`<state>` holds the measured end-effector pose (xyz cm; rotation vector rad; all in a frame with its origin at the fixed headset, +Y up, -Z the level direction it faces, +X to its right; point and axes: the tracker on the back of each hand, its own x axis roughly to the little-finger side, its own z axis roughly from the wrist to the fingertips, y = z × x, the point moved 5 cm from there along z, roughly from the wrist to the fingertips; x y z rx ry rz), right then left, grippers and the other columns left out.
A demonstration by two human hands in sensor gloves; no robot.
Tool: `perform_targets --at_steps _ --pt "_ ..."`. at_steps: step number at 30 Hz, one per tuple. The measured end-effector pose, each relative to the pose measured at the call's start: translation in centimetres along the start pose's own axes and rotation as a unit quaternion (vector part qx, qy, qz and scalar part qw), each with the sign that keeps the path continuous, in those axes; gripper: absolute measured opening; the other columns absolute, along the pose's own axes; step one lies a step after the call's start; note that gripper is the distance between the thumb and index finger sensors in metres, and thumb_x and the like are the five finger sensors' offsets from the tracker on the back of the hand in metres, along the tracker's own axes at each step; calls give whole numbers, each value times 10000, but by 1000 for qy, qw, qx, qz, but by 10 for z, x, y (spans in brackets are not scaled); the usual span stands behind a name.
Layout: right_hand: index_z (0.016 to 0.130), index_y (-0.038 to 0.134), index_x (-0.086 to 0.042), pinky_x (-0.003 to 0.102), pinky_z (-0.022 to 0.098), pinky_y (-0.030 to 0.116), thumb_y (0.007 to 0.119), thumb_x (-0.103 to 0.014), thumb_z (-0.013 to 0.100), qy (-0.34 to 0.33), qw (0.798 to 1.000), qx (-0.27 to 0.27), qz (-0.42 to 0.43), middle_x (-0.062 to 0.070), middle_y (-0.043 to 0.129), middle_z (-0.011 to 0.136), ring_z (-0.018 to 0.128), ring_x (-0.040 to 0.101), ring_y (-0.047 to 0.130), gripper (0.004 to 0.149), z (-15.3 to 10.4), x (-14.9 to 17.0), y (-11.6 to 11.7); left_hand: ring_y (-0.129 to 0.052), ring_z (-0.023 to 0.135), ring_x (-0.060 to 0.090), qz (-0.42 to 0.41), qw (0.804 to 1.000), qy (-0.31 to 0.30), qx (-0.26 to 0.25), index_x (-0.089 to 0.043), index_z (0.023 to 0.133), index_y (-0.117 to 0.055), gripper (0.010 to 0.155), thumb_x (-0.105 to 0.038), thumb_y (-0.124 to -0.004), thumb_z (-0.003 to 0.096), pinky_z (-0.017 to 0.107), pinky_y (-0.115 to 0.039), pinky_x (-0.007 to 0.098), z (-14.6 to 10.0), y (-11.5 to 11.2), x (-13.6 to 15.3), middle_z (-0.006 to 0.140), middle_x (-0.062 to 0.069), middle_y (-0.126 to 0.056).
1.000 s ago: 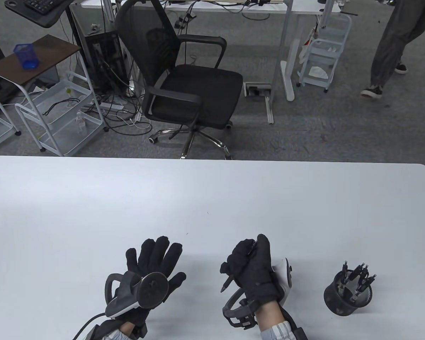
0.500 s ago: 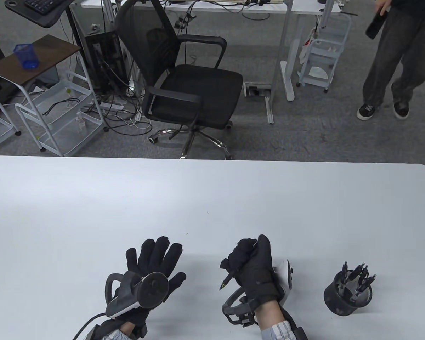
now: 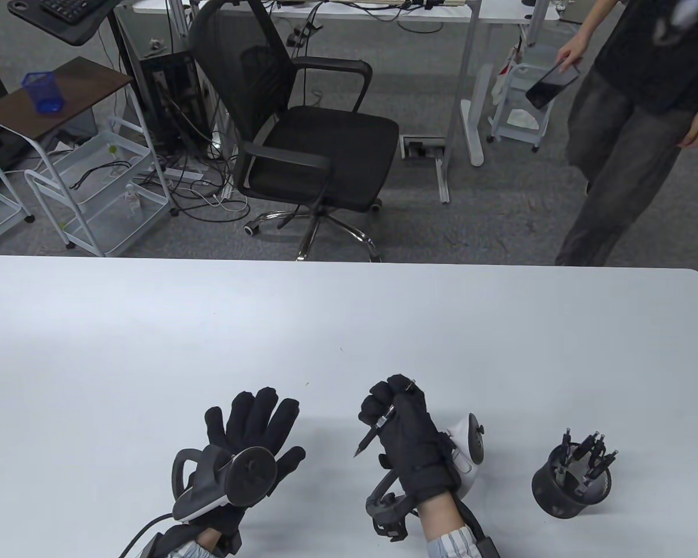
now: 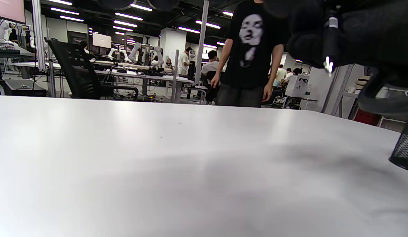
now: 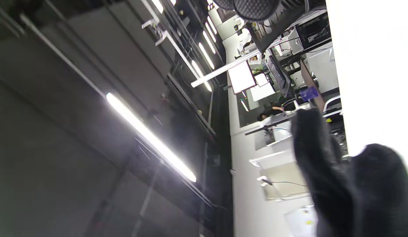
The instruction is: Press to open click pens
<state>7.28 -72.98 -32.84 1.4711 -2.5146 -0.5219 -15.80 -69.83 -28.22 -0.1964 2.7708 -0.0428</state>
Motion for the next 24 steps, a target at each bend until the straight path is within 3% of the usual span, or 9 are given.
perform_targets --at_steps 3,6,9,11,12,14,18,24 --pt "1098 326 -10 697 734 277 458 -151 695 17 998 -29 -60 315 345 1129 983 538 439 447 4 5 12 -354 1178 574 -2 1000 0 -2 -275 1263 -292 692 -589 -534 696 750 -281 812 0 1 1 1326 193 -286" --pt "1118 473 -31 764 651 110 535 -130 692 53 987 -58 -140 362 138 1149 961 646 142 441 7 15 26 -351 1178 575 -6 1000 0 -3 -288 1263 -281 690 -591 -532 696 751 -278 812 -1 3 1 1327 195 -282" --pt "1133 520 -106 761 638 122 568 -164 703 91 964 -88 -235 321 49 1117 913 590 33 437 13 26 34 -349 1179 575 -8 1000 0 -5 -291 1263 -274 691 -592 -531 696 751 -278 812 -2 4 1 1328 194 -279" --pt "1130 539 -131 710 672 223 584 -171 700 114 949 -77 -283 295 194 1104 911 549 175 434 21 35 35 -347 1179 576 -10 1000 0 -5 -288 1263 -270 693 -592 -530 697 752 -277 811 -1 4 1 1328 192 -276" --pt "1121 561 -128 696 684 309 598 -159 692 119 947 -62 -293 254 368 1066 912 517 310 431 25 37 34 -347 1178 576 -11 1000 0 -5 -289 1263 -270 694 -592 -531 697 752 -277 811 -1 4 1 1328 194 -276" --pt "1103 599 -75 647 672 481 637 -139 672 133 940 -34 -312 251 529 1011 861 465 538 438 34 44 30 -347 1178 577 -10 1000 -1 -5 -287 1263 -269 694 -592 -531 697 751 -278 811 -2 3 1 1327 196 -276" --pt "1084 621 21 573 632 603 665 -151 661 177 914 10 -365 271 639 946 773 423 691 459 48 66 23 -353 1180 572 -2 1000 2 -8 -293 1261 -271 685 -582 -535 699 754 -280 810 -2 5 1 1328 190 -280" --pt "1068 630 97 479 533 738 715 -189 647 248 859 21 -447 276 776 854 628 347 853 516 55 108 22 -350 1180 573 -8 1000 1 -9 -289 1263 -272 687 -585 -532 700 754 -280 811 -3 6 2 1328 188 -282"
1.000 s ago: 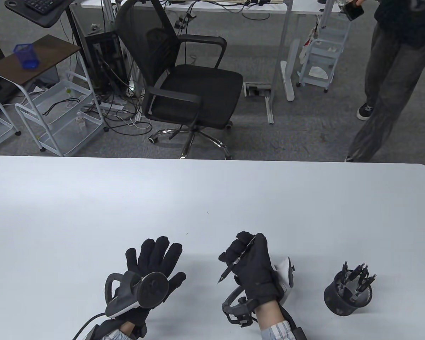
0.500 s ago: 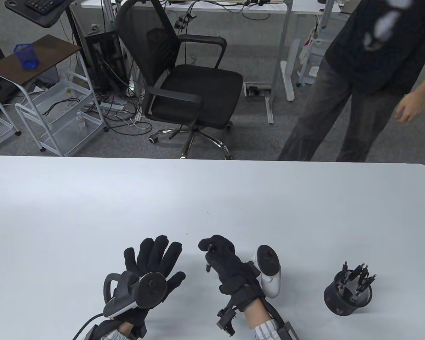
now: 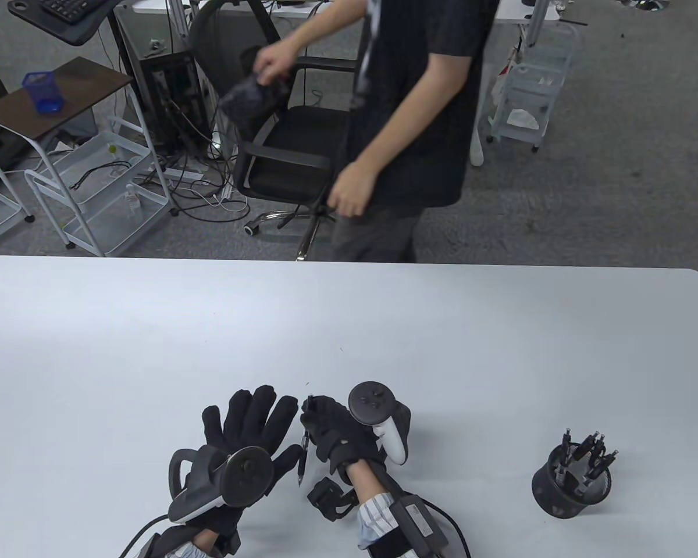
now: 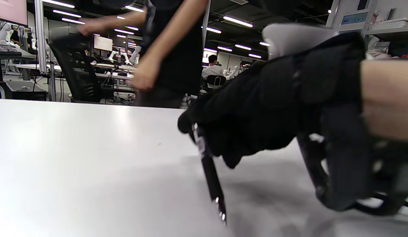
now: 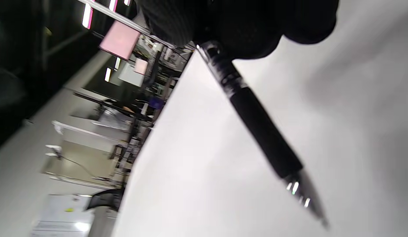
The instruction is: Press to open click pens
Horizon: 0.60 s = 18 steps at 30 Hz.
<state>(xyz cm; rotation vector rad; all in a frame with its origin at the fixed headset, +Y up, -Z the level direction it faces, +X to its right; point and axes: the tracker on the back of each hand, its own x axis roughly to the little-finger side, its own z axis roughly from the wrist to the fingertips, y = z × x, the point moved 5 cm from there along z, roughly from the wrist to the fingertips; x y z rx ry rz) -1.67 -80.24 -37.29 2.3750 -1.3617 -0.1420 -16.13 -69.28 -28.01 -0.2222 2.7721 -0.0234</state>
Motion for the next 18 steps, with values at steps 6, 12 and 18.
perform_targets --at_steps 6,12,18 --pt "1066 625 110 441 508 761 739 -206 639 29 997 -14 -77 268 824 813 592 315 879 543 19 7 26 -352 1179 574 -7 1000 -1 -2 -292 1263 -272 686 -588 -529 700 755 -282 810 -1 2 1 1329 189 -285" --pt "1069 625 85 364 451 787 745 -233 641 39 992 -10 -119 229 836 777 536 248 902 547 26 7 34 -353 1181 571 -13 1000 -1 -4 -291 1263 -272 688 -589 -529 700 755 -283 810 0 2 3 1329 188 -287" --pt "1089 587 36 305 432 790 747 -257 642 48 988 -7 -146 187 824 776 518 192 896 558 27 9 37 -355 1180 572 -13 1000 -1 -1 -288 1264 -274 690 -590 -531 699 755 -284 810 0 1 4 1329 190 -287"
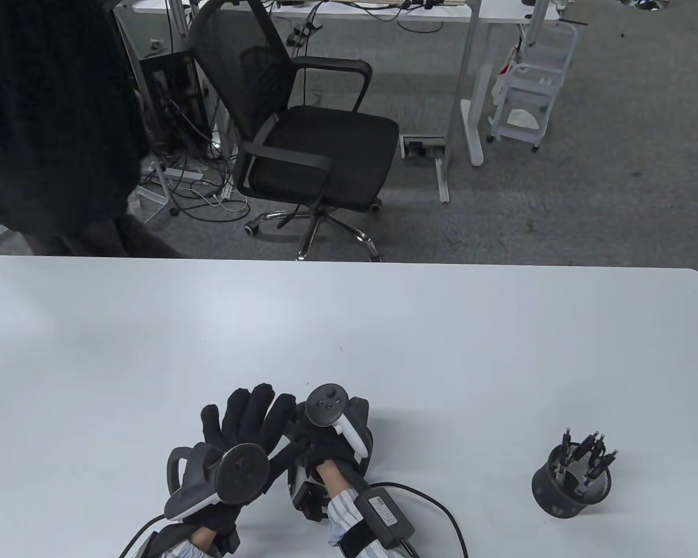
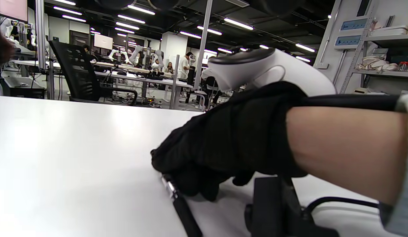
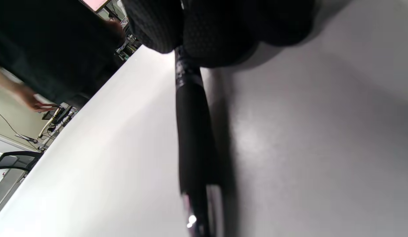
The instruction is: Press to open click pens
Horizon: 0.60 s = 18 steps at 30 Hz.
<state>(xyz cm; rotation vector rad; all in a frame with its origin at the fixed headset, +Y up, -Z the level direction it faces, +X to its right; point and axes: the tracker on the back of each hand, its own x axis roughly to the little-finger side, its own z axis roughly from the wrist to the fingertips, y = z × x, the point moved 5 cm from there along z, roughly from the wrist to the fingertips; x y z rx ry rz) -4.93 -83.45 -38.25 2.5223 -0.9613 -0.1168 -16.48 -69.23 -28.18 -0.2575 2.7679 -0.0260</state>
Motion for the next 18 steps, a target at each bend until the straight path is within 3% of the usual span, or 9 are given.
perform_targets --at_steps 11,18 --pt "1097 530 -27 264 427 770 749 -255 644 19 999 -24 28 143 775 792 520 162 870 552 2 7 3 -360 1181 570 4 1000 -4 7 -289 1264 -275 690 -589 -532 698 755 -286 811 0 -3 -3 1329 190 -289" --pt "1085 534 -39 252 404 770 768 -262 634 35 999 5 -8 122 765 776 493 140 860 556 1 3 5 -365 1180 571 4 1000 -5 2 -286 1263 -278 690 -588 -534 698 754 -288 811 -1 -1 -4 1328 193 -291"
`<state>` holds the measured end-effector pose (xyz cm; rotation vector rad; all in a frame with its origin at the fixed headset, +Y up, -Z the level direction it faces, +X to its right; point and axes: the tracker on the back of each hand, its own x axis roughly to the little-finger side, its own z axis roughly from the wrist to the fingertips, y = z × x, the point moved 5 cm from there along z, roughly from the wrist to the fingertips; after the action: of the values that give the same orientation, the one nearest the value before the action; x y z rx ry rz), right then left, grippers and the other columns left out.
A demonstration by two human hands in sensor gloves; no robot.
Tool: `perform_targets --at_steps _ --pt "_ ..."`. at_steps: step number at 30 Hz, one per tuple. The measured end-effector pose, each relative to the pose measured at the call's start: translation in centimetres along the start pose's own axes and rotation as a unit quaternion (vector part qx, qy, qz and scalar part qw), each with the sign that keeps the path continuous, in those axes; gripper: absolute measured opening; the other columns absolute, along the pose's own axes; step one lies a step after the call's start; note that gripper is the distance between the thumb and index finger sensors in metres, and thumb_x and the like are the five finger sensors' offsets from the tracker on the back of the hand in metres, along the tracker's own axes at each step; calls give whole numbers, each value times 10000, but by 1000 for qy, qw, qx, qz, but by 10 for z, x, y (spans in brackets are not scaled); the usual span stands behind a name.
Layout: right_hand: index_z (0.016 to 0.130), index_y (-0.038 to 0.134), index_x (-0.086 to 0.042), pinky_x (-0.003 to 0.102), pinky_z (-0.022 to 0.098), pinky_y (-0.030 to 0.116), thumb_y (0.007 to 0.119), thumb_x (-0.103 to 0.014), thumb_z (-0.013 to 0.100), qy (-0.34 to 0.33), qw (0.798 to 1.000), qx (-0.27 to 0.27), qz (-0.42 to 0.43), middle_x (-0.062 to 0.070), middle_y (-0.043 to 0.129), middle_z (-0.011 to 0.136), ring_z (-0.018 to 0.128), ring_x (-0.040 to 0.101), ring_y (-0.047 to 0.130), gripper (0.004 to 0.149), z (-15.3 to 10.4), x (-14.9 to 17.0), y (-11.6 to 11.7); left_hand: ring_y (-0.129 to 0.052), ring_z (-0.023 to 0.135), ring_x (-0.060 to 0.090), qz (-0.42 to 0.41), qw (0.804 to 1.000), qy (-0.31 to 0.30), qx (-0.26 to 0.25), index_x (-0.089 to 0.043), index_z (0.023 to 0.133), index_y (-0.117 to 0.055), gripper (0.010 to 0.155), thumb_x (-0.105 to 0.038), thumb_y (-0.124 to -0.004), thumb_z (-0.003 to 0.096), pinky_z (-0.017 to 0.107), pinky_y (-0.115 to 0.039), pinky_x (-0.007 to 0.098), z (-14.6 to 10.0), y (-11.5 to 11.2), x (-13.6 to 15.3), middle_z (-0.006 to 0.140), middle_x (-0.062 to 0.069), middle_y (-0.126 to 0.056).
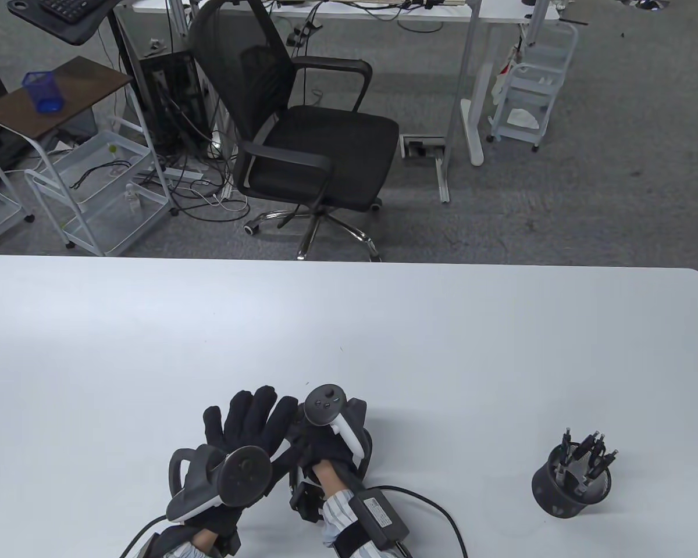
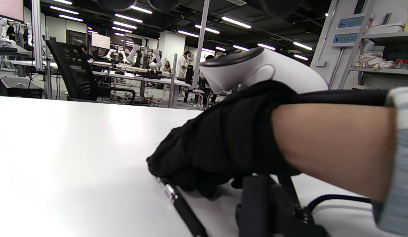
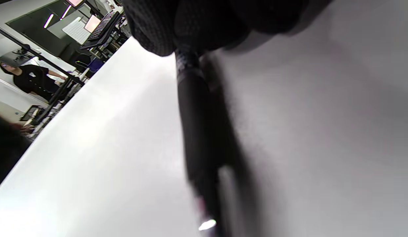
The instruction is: Press to open click pens
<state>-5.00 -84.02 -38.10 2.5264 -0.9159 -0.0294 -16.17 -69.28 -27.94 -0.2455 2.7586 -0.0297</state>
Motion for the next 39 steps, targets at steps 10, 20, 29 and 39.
perform_targets --at_steps 10,20,29,39 --pt "1082 544 -50 251 396 778 774 -267 626 3 1000 1 3 112 763 781 490 139 864 555 1 1 0 -369 1180 570 -3 1000 -1 -1 -288 1263 -279 689 -589 -533 698 755 -289 811 -1 1 0 1328 190 -291" --pt "1113 505 -5 317 439 773 760 -285 634 6 998 -28 54 175 737 841 556 210 853 611 1 5 -4 -371 1181 569 -9 1000 1 -4 -287 1263 -276 691 -590 -533 698 755 -289 811 -1 3 2 1327 191 -292" --pt "1153 388 89 452 548 714 735 -306 641 16 998 -19 51 291 618 963 686 349 798 734 -8 17 -29 -377 1179 569 -15 1000 0 -8 -285 1263 -277 690 -588 -534 698 753 -292 812 -2 6 4 1327 191 -292" --pt "1165 422 54 661 690 554 754 -317 634 31 994 59 -87 349 492 1099 916 516 657 727 -63 13 -140 -376 1181 567 -13 1000 -2 -7 -286 1263 -276 690 -589 -533 699 754 -292 811 -2 7 2 1328 191 -292"
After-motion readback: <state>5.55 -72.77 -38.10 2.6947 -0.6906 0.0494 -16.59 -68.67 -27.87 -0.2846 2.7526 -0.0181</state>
